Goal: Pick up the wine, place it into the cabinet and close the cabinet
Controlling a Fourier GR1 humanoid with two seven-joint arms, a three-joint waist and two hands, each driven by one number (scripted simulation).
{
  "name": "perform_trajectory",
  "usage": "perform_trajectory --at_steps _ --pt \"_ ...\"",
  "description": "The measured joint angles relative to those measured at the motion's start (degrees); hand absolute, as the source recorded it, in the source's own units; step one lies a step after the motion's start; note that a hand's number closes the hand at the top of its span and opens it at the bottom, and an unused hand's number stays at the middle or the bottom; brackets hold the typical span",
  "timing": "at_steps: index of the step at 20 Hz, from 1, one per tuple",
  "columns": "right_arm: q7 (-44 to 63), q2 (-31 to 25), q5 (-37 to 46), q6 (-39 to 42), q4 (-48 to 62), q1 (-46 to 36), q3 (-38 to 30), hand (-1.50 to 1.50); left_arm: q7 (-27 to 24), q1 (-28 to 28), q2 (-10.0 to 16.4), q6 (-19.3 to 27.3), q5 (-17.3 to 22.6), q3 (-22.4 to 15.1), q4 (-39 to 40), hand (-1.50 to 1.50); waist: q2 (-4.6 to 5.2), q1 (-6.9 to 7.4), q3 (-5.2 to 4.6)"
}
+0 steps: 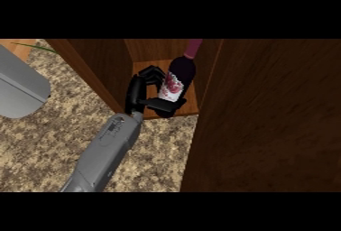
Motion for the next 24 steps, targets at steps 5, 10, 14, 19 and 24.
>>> perform_trajectory --at_steps 5,10,14,19,24 --pt "-1.7 -0.2 -0.4 0.4 0.0 1.5 0.1 -1.5 -1.3 -7.8 -0.4 -2.0 2.7 3.9 10.6 1.5 0.54 -0.31 -0.12" --pt "-3.4 -0.7 -0.7 1.0 0.1 3.0 0.3 -1.5 -4.3 -13.3 -0.1 -3.1 3.4 7.0 19.2 1.5 0.87 -0.57 -0.15" --pt "-4.6 -0.9 -0.9 1.5 0.1 3.5 0.4 -1.5 -7.0 -16.5 0.3 -2.6 3.2 8.8 24.2 1.5 1.09 -0.88 -0.18" --pt "-6.0 -1.1 -1.1 2.1 0.1 4.1 0.8 -1.5 -9.7 -19.5 1.2 -0.9 2.0 9.5 29.1 -1.5 1.39 -1.46 -0.19" --pt "-6.8 -1.5 -1.4 2.7 0.1 4.4 0.7 -1.5 -11.6 -21.9 2.4 1.2 0.7 9.8 32.9 -1.5 1.57 -1.78 -0.2"
